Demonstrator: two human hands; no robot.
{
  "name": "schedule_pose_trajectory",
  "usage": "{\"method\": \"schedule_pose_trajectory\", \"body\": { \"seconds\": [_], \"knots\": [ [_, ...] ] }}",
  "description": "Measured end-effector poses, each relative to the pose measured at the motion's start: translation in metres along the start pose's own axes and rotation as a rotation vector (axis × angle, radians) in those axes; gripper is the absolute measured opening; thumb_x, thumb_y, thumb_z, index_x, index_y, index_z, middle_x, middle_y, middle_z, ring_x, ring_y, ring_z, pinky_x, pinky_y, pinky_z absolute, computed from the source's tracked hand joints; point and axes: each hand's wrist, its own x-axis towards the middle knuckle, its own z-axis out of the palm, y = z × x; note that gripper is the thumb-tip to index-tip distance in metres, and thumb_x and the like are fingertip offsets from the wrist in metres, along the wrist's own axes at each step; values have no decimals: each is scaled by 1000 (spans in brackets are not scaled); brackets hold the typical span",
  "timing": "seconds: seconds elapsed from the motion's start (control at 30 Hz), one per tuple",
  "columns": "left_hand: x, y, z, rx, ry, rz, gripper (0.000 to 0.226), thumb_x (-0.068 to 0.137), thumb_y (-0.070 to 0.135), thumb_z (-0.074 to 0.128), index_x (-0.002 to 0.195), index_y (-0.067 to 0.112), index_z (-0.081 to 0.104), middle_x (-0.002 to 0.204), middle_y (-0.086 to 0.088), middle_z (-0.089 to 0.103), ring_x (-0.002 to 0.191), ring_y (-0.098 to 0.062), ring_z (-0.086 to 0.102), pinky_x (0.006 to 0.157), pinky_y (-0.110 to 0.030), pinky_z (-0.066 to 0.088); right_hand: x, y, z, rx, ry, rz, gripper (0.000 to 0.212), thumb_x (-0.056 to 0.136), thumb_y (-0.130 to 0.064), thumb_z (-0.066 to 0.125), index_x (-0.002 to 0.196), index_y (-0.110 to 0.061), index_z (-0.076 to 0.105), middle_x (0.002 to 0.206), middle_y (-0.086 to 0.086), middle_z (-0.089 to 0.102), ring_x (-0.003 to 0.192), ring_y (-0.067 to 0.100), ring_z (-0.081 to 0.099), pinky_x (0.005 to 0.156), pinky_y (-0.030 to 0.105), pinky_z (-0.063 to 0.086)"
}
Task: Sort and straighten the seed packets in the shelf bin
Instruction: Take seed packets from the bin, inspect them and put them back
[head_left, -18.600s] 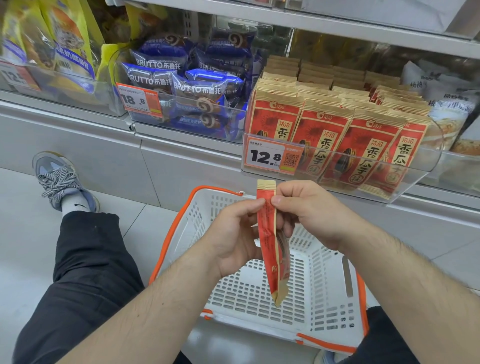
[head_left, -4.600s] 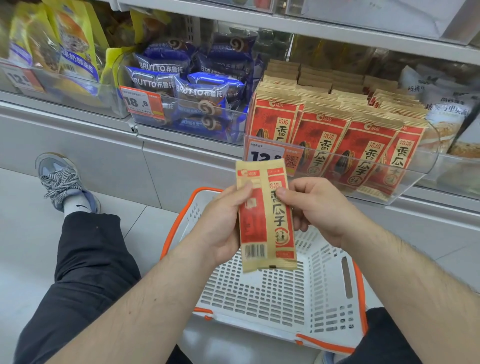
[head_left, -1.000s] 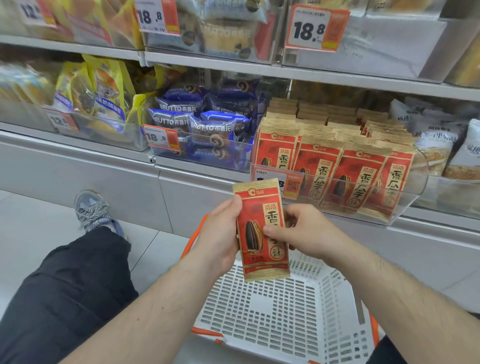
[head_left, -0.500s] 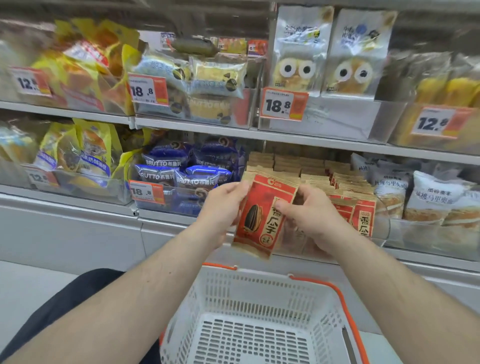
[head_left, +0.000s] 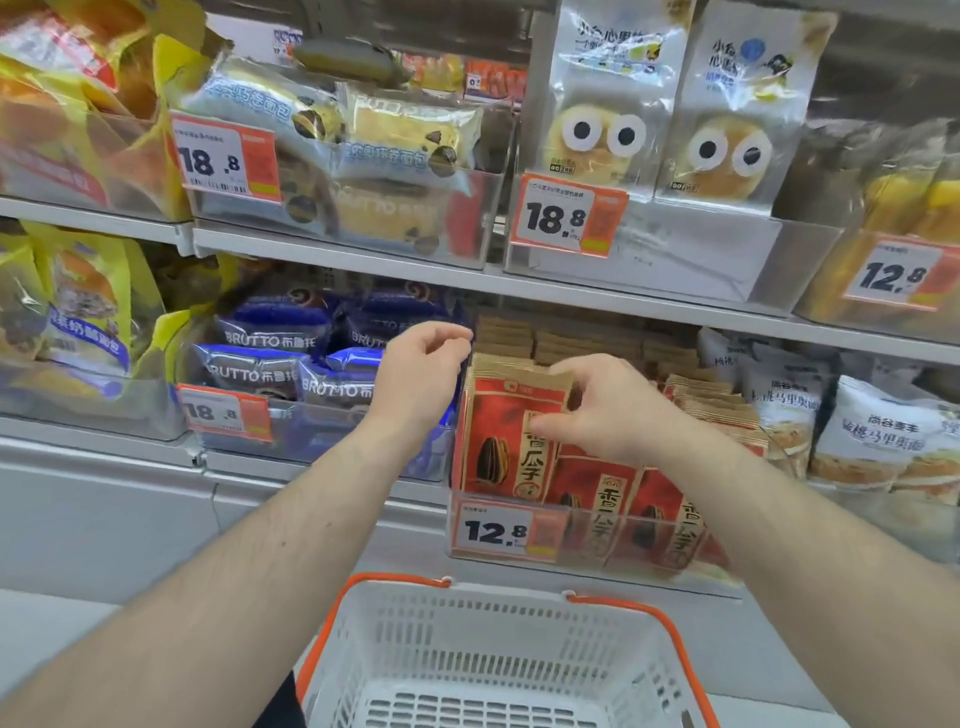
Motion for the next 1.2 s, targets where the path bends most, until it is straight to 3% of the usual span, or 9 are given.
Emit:
{"method": "schedule_pose_trajectory", "body": {
  "seconds": [0.07, 0.2, 0.33, 0.43, 0.6, 0.77, 0.93, 1.07, 1.2],
  "knots": [
    [4, -1, 5, -10, -14, 37, 20, 97, 18, 56, 87, 30, 69, 95, 8, 69, 98, -15, 65, 94, -41, 54, 5, 1, -2, -45, -51, 22, 17, 80, -32, 79, 90, -37, 67, 86, -20, 71, 73, -1, 65, 68, 22, 50],
    [10, -9, 9, 6, -63, 80, 19, 96, 22, 57, 87, 29, 71, 93, 9, 71, 98, -16, 66, 94, -48, 54, 22, -1, -19, -24, -71, -33, 24, 73, -27, 82, 92, -35, 70, 91, -16, 72, 81, 0, 67, 77, 28, 55],
    [12, -24, 7, -57, -83, 8, 20, 96, 21, 58, 84, 22, 74, 90, 3, 74, 96, -20, 69, 92, -51, 55, 35, -19, -18, -296, -189, -94, 13, 78, -31, 80, 87, -33, 71, 86, -18, 68, 76, -2, 64, 68, 25, 54],
    [10, -37, 7, -89, -66, -13, 21, 93, 24, 57, 82, 21, 74, 86, 3, 74, 92, -19, 70, 89, -50, 56, 42, -28, -9, -463, -289, -82, 20, 79, -34, 80, 70, -33, 62, 79, -16, 66, 70, 0, 61, 58, 22, 45],
    [7, -51, 0, -70, -20, -23, 25, 98, 16, 55, 80, 29, 67, 77, 15, 67, 78, 0, 59, 85, -39, 53, 41, -29, 6, -517, -266, -39, 47, 77, -34, 82, 58, -17, 43, 65, -4, 50, 56, 12, 43, 51, 29, 36],
    [4, -50, -2, -54, -38, -13, 23, 99, 14, 55, 88, 32, 63, 93, 10, 65, 84, -2, 59, 83, -35, 54, 31, -37, 23, -568, -230, -15, 60, 79, -35, 81, 53, -28, 28, 60, -11, 33, 55, 5, 30, 50, 26, 26],
    [0, -50, -5, -53, -46, -8, 18, 98, 17, 56, 93, 32, 64, 103, 8, 66, 94, -5, 62, 89, -39, 55, 28, -27, 26, -544, -159, 27, 54, 79, -39, 80, 53, -20, 37, 56, -10, 38, 55, 11, 38, 53, 28, 32],
    [-3, -49, -4, -35, -83, -16, 19, 97, 19, 57, 90, 34, 65, 107, 4, 68, 93, -3, 62, 90, -36, 53, 25, -25, 34, -595, -221, 24, 44, 80, -40, 79, 56, -25, 45, 65, -12, 48, 67, 13, 48, 60, 27, 38],
    [-6, -47, 0, -40, -155, -50, 16, 93, 32, 56, 100, 27, 70, 114, 2, 68, 99, -6, 65, 96, -40, 52, 29, -29, 19, -566, -320, 53, 39, 80, -43, 77, 57, -22, 53, 62, -10, 54, 61, 10, 51, 56, 27, 42]
  ]
}}
